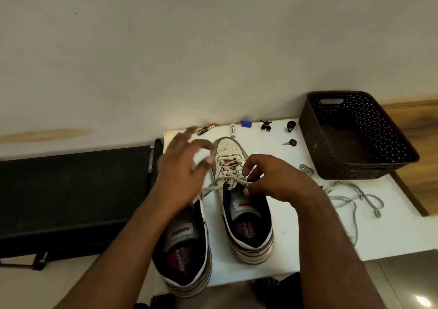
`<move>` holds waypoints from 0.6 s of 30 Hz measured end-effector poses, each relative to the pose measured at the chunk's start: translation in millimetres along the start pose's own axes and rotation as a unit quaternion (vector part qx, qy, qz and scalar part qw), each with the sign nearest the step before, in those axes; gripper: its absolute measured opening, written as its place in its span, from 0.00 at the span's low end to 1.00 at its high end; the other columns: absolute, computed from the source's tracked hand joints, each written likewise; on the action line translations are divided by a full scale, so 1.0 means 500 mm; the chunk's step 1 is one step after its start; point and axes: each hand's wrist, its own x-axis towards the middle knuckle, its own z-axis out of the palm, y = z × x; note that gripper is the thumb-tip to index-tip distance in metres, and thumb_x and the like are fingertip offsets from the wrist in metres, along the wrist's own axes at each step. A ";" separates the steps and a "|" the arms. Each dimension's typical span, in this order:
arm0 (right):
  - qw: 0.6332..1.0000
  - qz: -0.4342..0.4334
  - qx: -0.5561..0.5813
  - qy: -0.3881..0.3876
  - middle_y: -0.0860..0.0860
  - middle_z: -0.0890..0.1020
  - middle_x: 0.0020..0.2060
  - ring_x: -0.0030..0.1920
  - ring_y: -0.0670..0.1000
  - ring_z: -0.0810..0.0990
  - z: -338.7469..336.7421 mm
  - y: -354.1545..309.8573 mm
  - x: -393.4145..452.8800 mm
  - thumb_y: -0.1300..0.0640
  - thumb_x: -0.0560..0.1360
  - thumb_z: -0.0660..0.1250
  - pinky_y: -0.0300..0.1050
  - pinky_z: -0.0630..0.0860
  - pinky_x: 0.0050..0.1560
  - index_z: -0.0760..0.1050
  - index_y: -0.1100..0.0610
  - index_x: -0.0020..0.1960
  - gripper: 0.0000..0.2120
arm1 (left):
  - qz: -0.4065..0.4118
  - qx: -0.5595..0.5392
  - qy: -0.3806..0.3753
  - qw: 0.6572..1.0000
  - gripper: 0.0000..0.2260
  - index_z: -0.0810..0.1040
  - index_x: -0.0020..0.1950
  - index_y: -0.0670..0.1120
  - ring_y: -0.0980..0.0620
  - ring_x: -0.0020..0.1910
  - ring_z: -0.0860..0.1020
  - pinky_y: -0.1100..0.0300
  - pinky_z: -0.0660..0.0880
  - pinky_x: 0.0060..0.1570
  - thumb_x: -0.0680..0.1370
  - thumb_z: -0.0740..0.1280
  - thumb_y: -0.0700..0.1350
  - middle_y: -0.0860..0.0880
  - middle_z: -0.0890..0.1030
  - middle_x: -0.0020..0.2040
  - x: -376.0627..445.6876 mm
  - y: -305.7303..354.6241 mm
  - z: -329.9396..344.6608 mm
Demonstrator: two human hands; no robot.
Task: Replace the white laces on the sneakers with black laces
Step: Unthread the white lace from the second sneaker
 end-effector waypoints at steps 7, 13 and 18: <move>1.000 -0.016 -0.014 0.009 0.46 0.78 0.47 0.41 0.41 0.75 -0.006 -0.001 -0.005 0.61 0.68 0.76 0.33 0.68 0.33 0.75 0.50 0.50 0.16 | 0.028 0.154 -0.152 0.976 0.07 0.80 0.55 0.59 0.54 0.78 0.45 0.40 0.43 0.73 0.77 0.67 0.54 0.59 0.56 0.78 -0.023 0.055 0.072; 1.000 -0.002 0.008 -0.003 0.48 0.79 0.50 0.43 0.44 0.77 -0.006 0.001 -0.002 0.63 0.67 0.77 0.34 0.68 0.32 0.75 0.48 0.53 0.19 | -0.130 -0.102 0.197 0.966 0.18 0.69 0.63 0.57 0.43 0.63 0.74 0.42 0.72 0.62 0.78 0.65 0.40 0.51 0.73 0.64 0.007 -0.003 -0.025; 0.999 -0.041 -0.031 0.002 0.45 0.76 0.53 0.53 0.47 0.76 0.017 -0.015 0.005 0.61 0.67 0.77 0.33 0.71 0.42 0.78 0.47 0.52 0.17 | -0.117 0.112 0.055 0.985 0.29 0.63 0.73 0.58 0.48 0.70 0.66 0.49 0.58 0.65 0.74 0.69 0.57 0.51 0.69 0.70 -0.028 0.044 -0.019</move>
